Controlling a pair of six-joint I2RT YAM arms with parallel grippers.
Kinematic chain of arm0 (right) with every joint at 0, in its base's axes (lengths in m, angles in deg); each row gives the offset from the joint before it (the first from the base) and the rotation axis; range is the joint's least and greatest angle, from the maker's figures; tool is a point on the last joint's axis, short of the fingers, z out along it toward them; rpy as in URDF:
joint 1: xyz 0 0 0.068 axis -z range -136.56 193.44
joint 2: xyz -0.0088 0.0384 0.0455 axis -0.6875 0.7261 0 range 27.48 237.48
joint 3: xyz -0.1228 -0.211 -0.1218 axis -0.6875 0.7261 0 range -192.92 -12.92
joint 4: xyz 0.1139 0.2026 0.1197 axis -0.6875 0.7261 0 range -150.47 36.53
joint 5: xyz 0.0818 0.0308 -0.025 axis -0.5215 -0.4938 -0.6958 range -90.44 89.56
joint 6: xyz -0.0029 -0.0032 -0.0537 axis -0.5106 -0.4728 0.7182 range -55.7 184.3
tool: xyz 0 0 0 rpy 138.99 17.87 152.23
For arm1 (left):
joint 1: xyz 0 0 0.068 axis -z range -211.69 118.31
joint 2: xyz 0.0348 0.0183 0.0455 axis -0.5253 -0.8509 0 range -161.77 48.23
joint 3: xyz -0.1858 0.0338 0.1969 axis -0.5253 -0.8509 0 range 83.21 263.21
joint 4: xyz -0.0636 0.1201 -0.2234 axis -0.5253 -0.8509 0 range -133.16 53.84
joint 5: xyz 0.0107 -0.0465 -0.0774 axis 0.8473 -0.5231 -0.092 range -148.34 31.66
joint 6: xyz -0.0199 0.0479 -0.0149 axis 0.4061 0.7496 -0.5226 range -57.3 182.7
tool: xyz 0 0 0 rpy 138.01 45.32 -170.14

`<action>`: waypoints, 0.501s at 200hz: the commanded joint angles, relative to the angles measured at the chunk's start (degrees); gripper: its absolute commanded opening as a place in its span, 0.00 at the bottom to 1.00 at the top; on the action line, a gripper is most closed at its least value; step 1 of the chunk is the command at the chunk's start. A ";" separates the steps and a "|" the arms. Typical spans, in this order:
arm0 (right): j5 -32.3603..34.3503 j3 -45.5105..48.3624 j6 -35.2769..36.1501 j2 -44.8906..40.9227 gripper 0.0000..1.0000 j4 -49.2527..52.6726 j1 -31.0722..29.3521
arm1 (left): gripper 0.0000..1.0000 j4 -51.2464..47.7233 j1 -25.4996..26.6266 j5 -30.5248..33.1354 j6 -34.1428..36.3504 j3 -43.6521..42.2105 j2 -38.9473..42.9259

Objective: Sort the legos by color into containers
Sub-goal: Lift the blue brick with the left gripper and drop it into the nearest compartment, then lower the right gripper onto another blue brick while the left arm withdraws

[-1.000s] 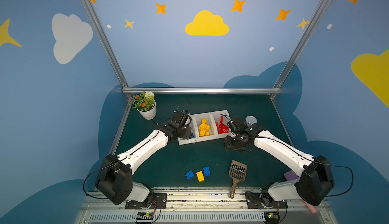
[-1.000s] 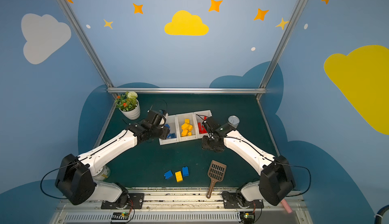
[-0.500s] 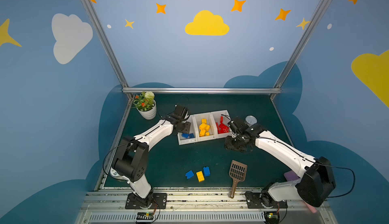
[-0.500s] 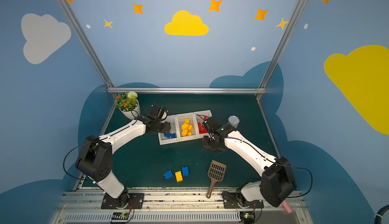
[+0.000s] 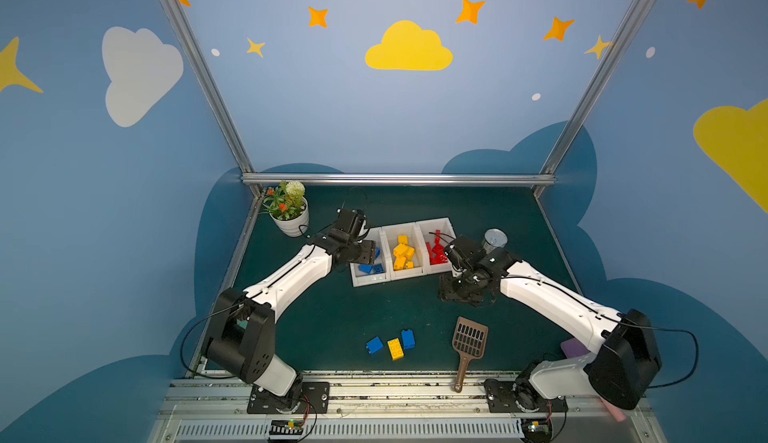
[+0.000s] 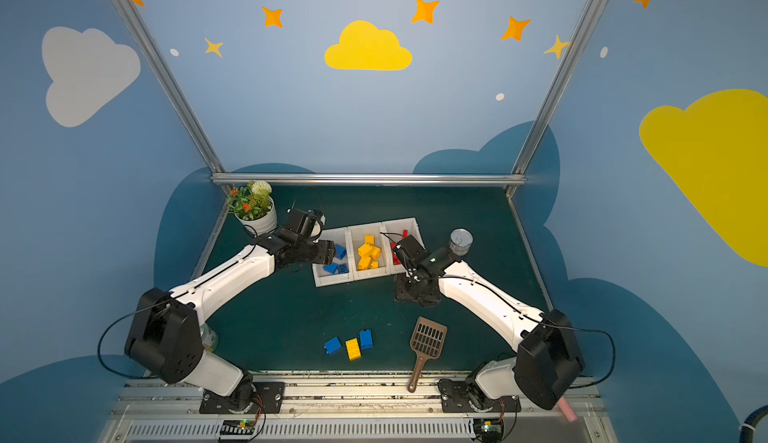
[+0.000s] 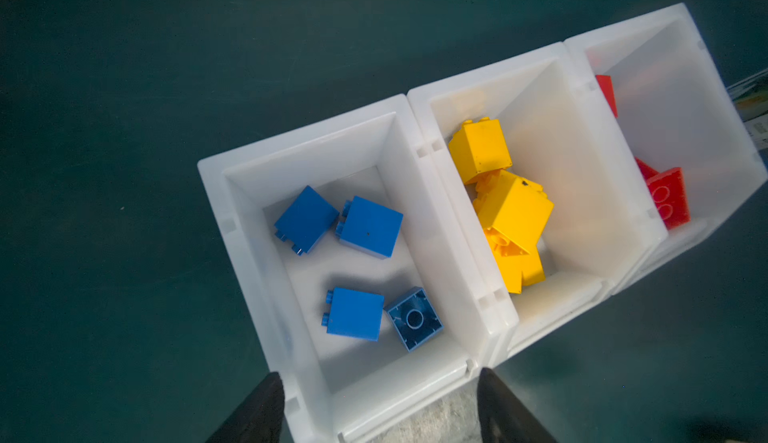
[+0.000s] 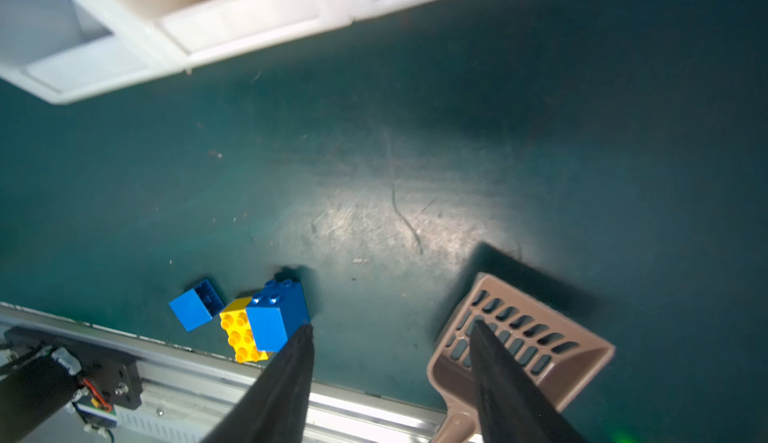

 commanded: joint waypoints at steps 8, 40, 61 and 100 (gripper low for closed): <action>-0.96 -1.51 -2.45 3.26 0.61 -0.30 -4.60 | 0.75 0.72 -0.35 -1.09 -2.92 -4.55 5.32; -0.09 -4.22 -4.04 8.24 0.61 0.36 -11.00 | 0.76 -1.22 -0.35 -0.13 -4.76 -9.19 11.73; 1.33 -6.92 -4.52 12.26 0.60 2.64 -14.69 | 0.76 -0.09 -0.32 -1.18 -7.50 -13.95 16.50; -0.62 -9.78 -4.77 16.94 0.60 2.47 -19.12 | 0.77 4.08 -0.36 -2.03 -10.73 -21.75 23.64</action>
